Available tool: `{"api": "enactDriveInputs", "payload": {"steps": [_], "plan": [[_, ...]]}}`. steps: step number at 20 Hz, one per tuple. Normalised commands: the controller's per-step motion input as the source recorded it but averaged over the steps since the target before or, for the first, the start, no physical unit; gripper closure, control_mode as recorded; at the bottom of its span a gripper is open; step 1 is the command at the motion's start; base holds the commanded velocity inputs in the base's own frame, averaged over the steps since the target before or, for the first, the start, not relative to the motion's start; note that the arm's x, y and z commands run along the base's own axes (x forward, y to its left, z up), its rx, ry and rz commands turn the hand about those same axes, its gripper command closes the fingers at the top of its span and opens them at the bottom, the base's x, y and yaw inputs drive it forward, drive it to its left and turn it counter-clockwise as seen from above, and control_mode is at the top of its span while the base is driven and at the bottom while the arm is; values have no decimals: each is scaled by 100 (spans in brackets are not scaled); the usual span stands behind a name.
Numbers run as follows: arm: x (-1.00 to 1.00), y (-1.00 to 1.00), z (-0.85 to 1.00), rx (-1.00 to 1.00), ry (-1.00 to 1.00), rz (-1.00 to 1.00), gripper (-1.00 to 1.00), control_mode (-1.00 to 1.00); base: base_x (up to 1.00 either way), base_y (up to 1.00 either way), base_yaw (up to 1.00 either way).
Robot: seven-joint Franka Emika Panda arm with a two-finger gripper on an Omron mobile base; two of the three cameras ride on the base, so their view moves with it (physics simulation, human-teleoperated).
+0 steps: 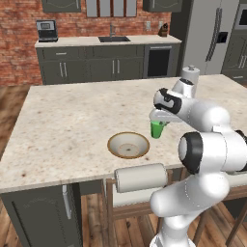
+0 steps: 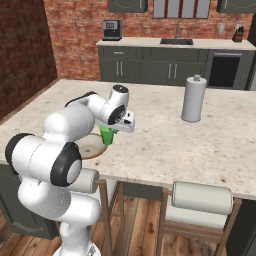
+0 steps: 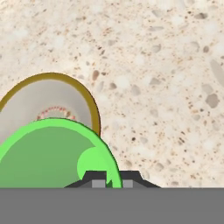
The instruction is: Place the cup inside the bowl on the dining table and move the bowl to any counter.
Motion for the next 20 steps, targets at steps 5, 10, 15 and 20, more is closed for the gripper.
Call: {"api": "enactDriveInputs", "payload": {"steps": [5,10,15,20], "plan": [[0,38,4,0,-1,0,100,-100,0,0,0],[0,33,3,0,0,0,100,-100,0,0,0],[0,29,1,0,0,0,100,-100,0,0,0],[0,32,1,0,0,0,100,-100,0,0,0]]}}
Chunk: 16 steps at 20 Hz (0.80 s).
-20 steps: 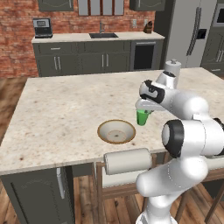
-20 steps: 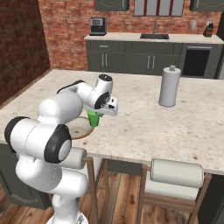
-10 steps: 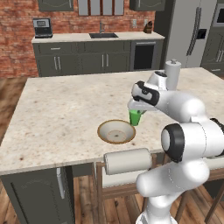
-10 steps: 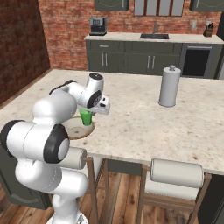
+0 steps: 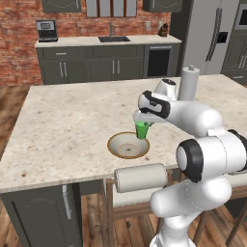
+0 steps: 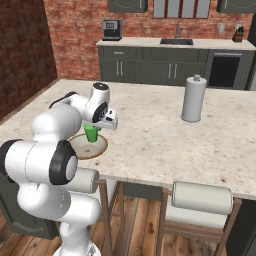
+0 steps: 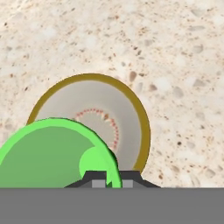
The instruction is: Place the cup inside the bowl on the dining table and move the bowl to any counter.
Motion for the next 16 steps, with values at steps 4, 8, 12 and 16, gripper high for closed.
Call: {"api": "enactDriveInputs", "payload": {"steps": [4,8,12,16], "plan": [[0,31,0,0,0,0,100,-100,0,0,0],[0,24,0,0,0,0,100,-100,0,0,0],[0,21,-1,0,0,0,100,-100,0,0,0],[1,19,-12,-1,0,0,100,-100,0,0,0]]}}
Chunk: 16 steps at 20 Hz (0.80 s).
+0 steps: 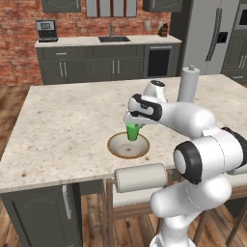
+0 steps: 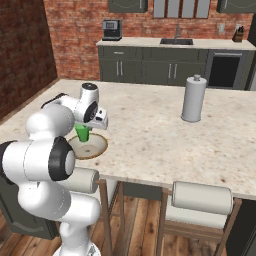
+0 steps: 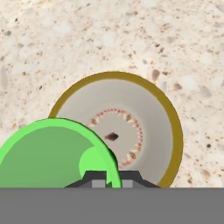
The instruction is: Place the cup inside the bowl on the dining table and move the bowl to any counter.
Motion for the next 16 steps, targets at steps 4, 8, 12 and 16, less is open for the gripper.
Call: {"api": "enactDriveInputs", "payload": {"steps": [4,8,12,16], "plan": [[1,17,-16,0,0,0,100,-100,0,0,0],[0,7,-18,0,0,0,100,-100,0,0,0],[0,0,-17,-1,0,0,100,-100,0,0,0],[0,0,-14,0,0,0,100,-100,0,0,0]]}}
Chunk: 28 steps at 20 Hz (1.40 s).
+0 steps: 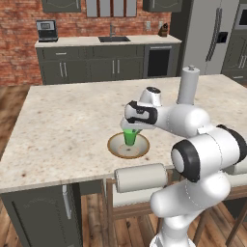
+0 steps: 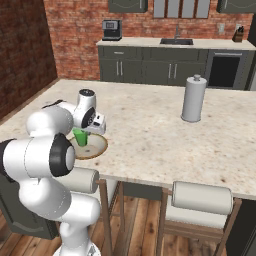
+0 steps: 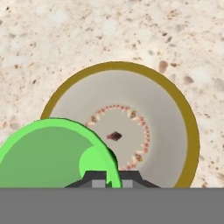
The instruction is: Place the cup inside the bowl on the dining table and move the bowl to any counter.
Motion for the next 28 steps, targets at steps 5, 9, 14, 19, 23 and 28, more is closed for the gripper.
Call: {"api": "enactDriveInputs", "payload": {"steps": [5,9,14,19,23,28], "plan": [[0,0,-16,0,0,0,100,-100,0,0,0],[0,0,-18,0,0,0,100,-100,0,0,0],[0,0,-19,0,0,0,100,-100,0,0,0],[0,0,-16,0,0,0,100,-100,0,0,0],[0,0,-10,0,0,0,100,-100,0,0,0],[0,0,-10,0,0,0,100,-100,0,0,0]]}}
